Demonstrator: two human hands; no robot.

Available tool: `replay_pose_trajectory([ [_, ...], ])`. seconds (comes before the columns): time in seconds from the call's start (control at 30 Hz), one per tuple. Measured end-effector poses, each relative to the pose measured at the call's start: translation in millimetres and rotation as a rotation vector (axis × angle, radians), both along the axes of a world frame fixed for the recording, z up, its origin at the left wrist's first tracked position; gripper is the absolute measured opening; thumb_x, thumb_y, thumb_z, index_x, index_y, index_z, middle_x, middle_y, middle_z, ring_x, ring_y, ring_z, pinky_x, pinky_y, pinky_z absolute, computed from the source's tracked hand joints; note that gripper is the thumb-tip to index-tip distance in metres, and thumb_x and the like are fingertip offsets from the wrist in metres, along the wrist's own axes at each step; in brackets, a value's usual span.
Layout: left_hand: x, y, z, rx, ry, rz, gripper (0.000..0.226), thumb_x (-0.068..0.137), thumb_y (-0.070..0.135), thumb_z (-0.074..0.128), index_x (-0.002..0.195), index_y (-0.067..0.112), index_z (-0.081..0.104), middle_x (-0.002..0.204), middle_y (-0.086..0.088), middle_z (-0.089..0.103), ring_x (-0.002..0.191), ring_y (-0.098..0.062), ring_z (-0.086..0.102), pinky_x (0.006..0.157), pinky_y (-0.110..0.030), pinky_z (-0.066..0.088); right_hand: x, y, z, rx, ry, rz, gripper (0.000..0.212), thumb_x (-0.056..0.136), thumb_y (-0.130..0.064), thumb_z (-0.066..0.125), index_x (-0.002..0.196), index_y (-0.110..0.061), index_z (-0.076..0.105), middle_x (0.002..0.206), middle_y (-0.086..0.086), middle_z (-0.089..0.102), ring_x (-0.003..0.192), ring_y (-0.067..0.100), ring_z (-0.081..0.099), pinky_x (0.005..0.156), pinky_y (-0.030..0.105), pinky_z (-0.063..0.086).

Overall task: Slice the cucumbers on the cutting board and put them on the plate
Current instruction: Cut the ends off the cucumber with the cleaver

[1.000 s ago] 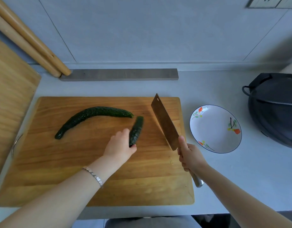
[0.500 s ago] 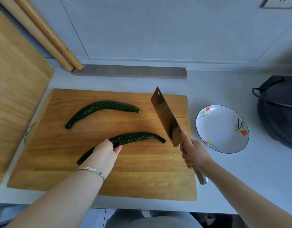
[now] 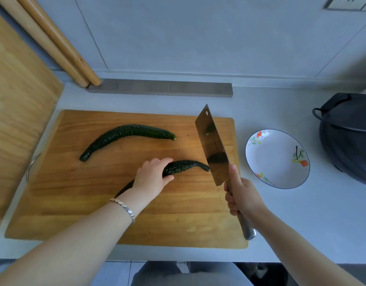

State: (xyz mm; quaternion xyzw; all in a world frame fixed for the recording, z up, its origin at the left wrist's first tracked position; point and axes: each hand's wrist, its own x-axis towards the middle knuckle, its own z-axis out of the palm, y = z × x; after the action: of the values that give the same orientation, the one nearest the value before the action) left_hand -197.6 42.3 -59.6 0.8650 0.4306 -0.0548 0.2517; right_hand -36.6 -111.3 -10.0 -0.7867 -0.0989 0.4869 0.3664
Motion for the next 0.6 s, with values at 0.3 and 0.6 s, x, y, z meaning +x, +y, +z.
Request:
replay_pose_trajectory([
  [0.3, 12, -8, -14, 0.031, -0.102, 0.001, 0.039, 0.092, 0.027, 0.053, 0.131, 0.026, 0.048, 0.111, -0.004, 0.054, 0.102, -0.025, 0.045, 0.083, -0.036, 0.039, -25, 12, -8, -0.04, -0.074, 0.056, 0.06, 0.091, -0.064, 0.028, 0.064, -0.012, 0.043, 0.045, -0.002, 0.038, 0.038, 0.016, 0.034, 0.043, 0.022, 0.032],
  [0.6, 13, -7, -18, 0.032, -0.129, 0.005, 0.04, 0.093, 0.027, 0.053, 0.132, 0.026, 0.047, 0.111, -0.005, 0.052, 0.101, -0.024, 0.043, 0.079, -0.031, 0.033, -34, 18, -10, -0.074, -0.094, 0.051, 0.061, 0.091, -0.064, 0.025, 0.065, -0.011, 0.043, 0.048, 0.0, 0.039, 0.04, 0.016, 0.036, 0.043, 0.023, 0.034],
])
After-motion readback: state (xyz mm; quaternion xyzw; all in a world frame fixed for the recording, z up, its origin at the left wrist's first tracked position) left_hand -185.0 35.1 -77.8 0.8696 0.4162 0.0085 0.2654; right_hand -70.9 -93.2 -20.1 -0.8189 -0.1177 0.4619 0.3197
